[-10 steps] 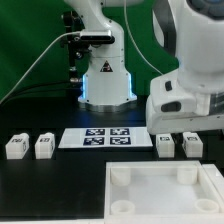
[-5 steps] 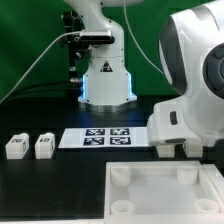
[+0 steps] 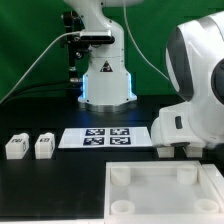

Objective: Assemble one leg

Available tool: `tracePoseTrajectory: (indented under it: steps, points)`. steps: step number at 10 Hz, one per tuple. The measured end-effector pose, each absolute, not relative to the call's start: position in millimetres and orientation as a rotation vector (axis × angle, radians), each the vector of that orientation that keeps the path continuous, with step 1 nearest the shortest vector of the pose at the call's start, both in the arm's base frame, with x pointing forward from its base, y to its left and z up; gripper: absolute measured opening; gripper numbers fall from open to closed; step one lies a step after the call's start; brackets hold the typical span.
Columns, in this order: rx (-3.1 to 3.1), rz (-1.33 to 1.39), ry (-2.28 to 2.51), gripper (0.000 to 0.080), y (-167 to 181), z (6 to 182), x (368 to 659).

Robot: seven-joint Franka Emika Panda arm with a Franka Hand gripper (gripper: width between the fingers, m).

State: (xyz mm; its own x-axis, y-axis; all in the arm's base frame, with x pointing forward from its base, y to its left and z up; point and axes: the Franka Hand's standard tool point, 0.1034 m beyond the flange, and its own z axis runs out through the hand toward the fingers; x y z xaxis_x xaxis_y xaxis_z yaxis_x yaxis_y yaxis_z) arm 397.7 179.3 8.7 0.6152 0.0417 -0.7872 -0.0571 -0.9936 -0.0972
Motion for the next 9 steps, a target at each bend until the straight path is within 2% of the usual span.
tracePoseTrajectory:
  steps: [3, 4, 5, 6, 7, 9]
  points:
    - [-2.721, 1.324, 0.007, 0.0649, 178.9, 7.2, 397.2]
    - [-2.721, 1.324, 0.007, 0.0521, 178.9, 7.1, 397.2]
    - [-2.721, 1.324, 0.007, 0.0521, 178.9, 7.1, 397.2]
    - [-2.721, 1.324, 0.007, 0.0386, 178.9, 7.1, 397.1]
    - [-2.721, 1.324, 0.007, 0.0292, 178.9, 7.1, 397.1]
    - [-2.721, 1.324, 0.007, 0.0292, 178.9, 7.1, 397.1]
